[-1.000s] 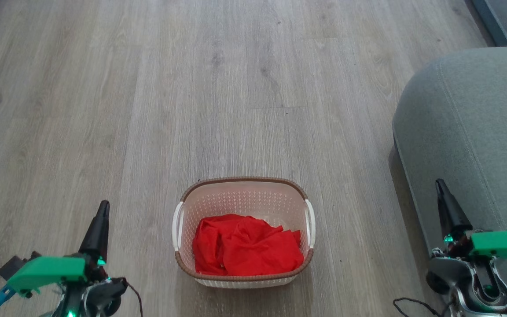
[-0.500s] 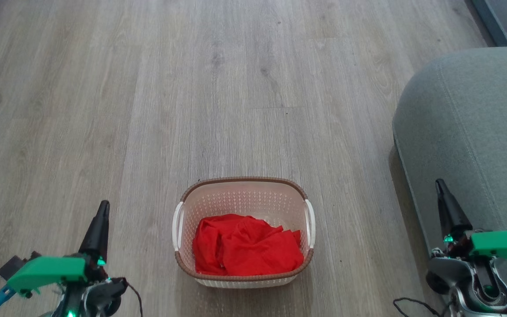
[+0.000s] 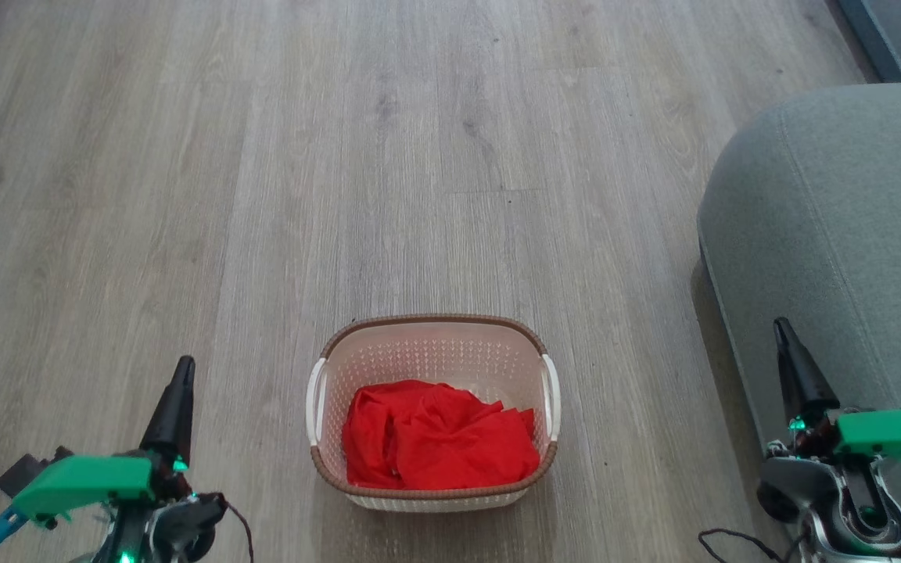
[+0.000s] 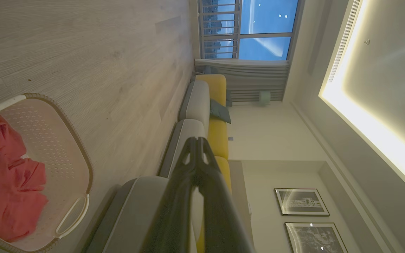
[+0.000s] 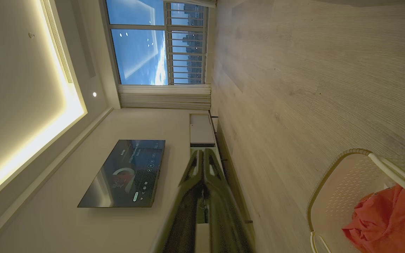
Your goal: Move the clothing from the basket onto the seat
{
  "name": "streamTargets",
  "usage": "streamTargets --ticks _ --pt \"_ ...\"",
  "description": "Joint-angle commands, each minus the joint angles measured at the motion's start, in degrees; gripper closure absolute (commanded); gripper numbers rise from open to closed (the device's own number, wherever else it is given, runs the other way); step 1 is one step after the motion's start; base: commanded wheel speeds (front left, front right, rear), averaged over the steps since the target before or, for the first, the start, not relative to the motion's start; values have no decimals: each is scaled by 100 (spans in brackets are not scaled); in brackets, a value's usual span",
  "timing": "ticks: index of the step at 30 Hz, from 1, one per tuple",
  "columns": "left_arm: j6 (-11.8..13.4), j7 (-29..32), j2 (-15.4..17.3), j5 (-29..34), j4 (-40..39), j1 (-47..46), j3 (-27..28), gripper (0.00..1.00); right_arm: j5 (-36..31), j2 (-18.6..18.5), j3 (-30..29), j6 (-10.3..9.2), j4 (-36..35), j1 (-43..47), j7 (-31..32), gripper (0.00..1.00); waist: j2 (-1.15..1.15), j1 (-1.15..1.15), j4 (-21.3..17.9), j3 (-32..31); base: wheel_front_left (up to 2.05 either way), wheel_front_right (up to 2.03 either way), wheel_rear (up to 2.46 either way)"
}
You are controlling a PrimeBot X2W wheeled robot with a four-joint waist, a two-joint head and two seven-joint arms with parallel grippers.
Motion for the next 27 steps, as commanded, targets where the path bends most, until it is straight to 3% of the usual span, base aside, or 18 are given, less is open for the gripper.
streamTargets --ticks 1,27 --pt "-53 41 61 -39 -196 -274 145 100 35 -19 100 0 -229 -103 23 100 0 0 0 0 0 0 0" --pt "-53 41 61 -39 -196 -274 145 100 35 -19 100 0 -229 -103 23 100 0 0 0 0 0 0 0"
